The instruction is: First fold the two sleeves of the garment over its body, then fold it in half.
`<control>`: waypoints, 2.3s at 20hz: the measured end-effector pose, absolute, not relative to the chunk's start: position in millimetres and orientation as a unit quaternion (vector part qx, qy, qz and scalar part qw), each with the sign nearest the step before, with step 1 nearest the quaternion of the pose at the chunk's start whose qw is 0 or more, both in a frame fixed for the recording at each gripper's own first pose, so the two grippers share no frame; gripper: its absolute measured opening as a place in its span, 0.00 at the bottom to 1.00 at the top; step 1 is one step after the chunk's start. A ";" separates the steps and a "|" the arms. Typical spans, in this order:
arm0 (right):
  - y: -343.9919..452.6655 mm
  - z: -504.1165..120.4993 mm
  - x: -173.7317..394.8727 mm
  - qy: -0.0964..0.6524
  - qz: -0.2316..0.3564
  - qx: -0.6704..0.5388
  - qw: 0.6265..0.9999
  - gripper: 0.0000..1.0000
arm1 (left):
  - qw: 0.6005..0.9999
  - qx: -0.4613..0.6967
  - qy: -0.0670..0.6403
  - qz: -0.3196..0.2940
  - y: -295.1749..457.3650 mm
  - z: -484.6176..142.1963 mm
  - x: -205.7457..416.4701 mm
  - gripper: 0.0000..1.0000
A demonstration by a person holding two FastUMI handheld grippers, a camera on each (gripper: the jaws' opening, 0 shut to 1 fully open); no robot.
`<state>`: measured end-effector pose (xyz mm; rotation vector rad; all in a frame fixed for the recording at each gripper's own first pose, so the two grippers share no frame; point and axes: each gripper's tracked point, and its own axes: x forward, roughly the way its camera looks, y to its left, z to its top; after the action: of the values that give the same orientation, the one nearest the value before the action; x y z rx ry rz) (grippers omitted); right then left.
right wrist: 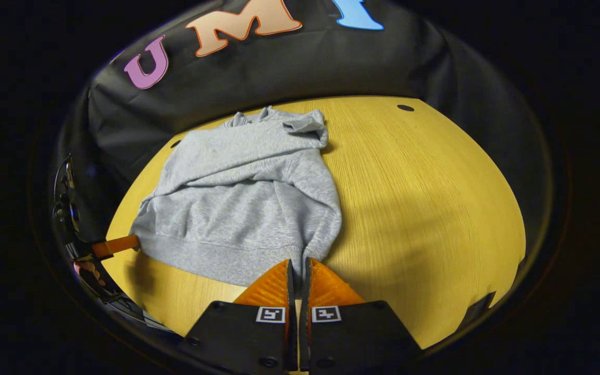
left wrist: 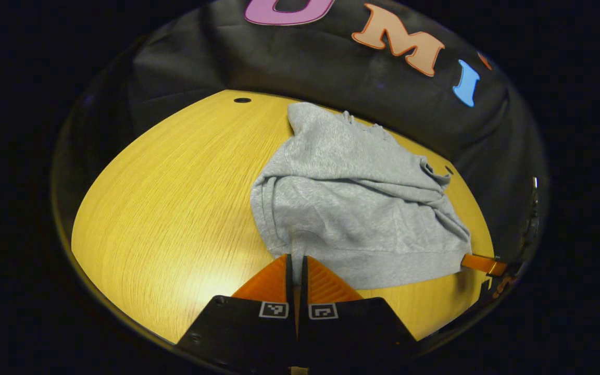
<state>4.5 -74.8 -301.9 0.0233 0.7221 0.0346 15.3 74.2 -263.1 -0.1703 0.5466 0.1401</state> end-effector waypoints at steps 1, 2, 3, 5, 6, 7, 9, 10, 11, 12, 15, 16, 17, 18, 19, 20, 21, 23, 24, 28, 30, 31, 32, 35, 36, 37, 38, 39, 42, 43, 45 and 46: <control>-72.9 -295.3 8.8 0.347 0.018 0.018 0.938 0.04 | 0.958 -0.091 0.263 0.068 72.7 -257.1 17.9 0.00; -70.8 -288.4 14.2 0.339 0.020 0.024 0.940 0.04 | 0.960 -0.093 0.255 0.066 71.4 -249.7 22.2 0.00; -68.3 -280.2 20.9 0.331 0.022 0.028 0.943 0.04 | 0.962 -0.094 0.249 0.063 69.2 -241.9 26.9 0.00; -62.8 -259.8 39.2 0.309 0.028 0.033 0.950 0.06 | 0.967 -0.096 0.228 0.054 64.0 -219.4 42.6 0.00; -62.0 -253.8 49.1 0.301 0.029 0.033 0.953 0.06 | 0.970 -0.099 0.217 0.052 62.1 -209.6 50.1 0.00; -61.6 -246.3 58.7 0.293 0.030 0.034 0.955 0.04 | 0.971 -0.104 0.210 0.050 60.9 -201.5 59.7 0.00; -61.7 -236.7 76.8 0.282 0.030 0.037 0.958 0.04 | 0.974 -0.104 0.196 0.052 62.3 -187.2 79.7 0.00; -60.9 -232.5 86.1 0.277 0.030 0.039 0.960 0.04 | 0.975 -0.100 0.191 0.050 62.1 -178.9 90.0 0.00; -60.7 -229.6 95.1 0.274 0.030 0.042 0.960 0.04 | 0.977 -0.095 0.184 0.048 61.3 -172.5 98.5 0.00; -61.0 -226.9 104.4 0.271 0.030 0.043 0.961 0.04 | 0.978 -0.095 0.177 0.047 60.8 -164.3 109.3 0.00; -64.5 -216.6 149.4 0.269 0.021 0.055 0.961 0.04 | 0.978 -0.101 0.173 0.052 61.0 -148.3 160.6 0.02; -62.1 -215.1 159.2 0.271 0.021 0.068 0.960 0.04 | 0.978 -0.101 0.174 0.054 61.6 -146.4 171.1 0.00; -58.8 -213.4 169.2 0.275 0.021 0.080 0.958 0.04 | 0.977 -0.102 0.179 0.059 62.6 -145.8 179.8 0.00; -60.9 -215.3 179.1 0.279 0.019 0.082 0.956 0.04 | 0.977 -0.100 0.178 0.062 64.5 -144.9 189.6 0.00; -61.3 -218.0 189.0 0.283 0.018 0.079 0.956 0.04 | 0.978 -0.094 0.173 0.066 67.5 -141.3 200.1 0.00; -59.9 -222.8 196.1 0.289 0.016 0.074 0.954 0.04 | 0.979 -0.090 0.170 0.071 70.0 -139.7 209.5 0.00; -58.6 -227.3 204.0 0.295 0.015 0.071 0.953 0.04 | 0.978 -0.088 0.172 0.076 72.6 -140.9 219.2 0.00; -56.4 -238.8 218.7 0.306 0.017 0.067 0.950 0.04 | 0.977 -0.077 0.181 0.081 74.6 -145.8 236.3 0.00; -54.9 -244.3 226.4 0.310 0.018 0.067 0.948 0.04 | 0.976 -0.068 0.188 0.083 75.9 -153.1 243.3 0.00; -52.7 -259.7 239.2 0.325 0.019 0.079 0.942 0.05 | 0.971 -0.046 0.222 0.079 73.4 -181.1 259.0 0.00; -52.8 -259.4 239.0 0.323 0.025 0.084 0.942 0.08 | 0.971 -0.046 0.219 0.079 73.3 -184.9 266.2 0.00; -52.4 -258.5 239.7 0.323 0.031 0.089 0.942 0.10 | 0.972 -0.045 0.219 0.078 71.9 -186.2 268.0 0.00; -51.2 -257.1 240.1 0.323 0.035 0.097 0.941 0.20 | 0.972 -0.045 0.220 0.077 70.8 -186.7 269.3 0.00; -41.5 -238.9 245.1 0.303 0.052 0.129 0.943 0.49 | 0.976 -0.049 0.204 0.062 64.1 -174.2 268.1 0.11; -42.7 -228.7 247.7 0.288 0.051 0.128 0.948 0.68 | 0.978 -0.059 0.191 0.051 58.9 -165.2 267.0 0.33; -46.1 -222.7 250.9 0.271 0.048 0.122 0.954 0.88 | 0.981 -0.058 0.177 0.059 60.7 -154.1 262.9 0.54; -46.7 -214.4 251.1 0.260 0.048 0.117 0.957 0.94 | 0.983 -0.049 0.167 0.066 64.5 -149.9 260.6 0.75; -45.2 -204.7 247.2 0.248 0.051 0.114 0.961 0.93 | 0.984 -0.039 0.159 0.071 65.3 -135.4 251.6 0.96; -43.1 -174.9 234.9 0.210 0.060 0.091 0.972 0.98 | 0.989 -0.020 0.131 0.064 57.6 -102.5 228.6 0.96; -41.3 -164.0 228.1 0.198 0.061 0.085 0.975 0.94 | 0.991 -0.015 0.121 0.060 55.8 -91.3 220.3 0.96; -34.5 -133.8 208.5 0.164 0.068 0.073 0.981 0.98 | 0.993 -0.002 0.104 0.053 48.7 -71.8 197.6 0.95; -30.6 -120.4 198.7 0.149 0.072 0.069 0.984 0.98 | 0.994 0.003 0.100 0.050 46.7 -64.5 185.7 0.95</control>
<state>198.7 -30.6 -120.4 0.1396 0.2992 0.1440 185.7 46.7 -64.5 0.0059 0.1995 0.1004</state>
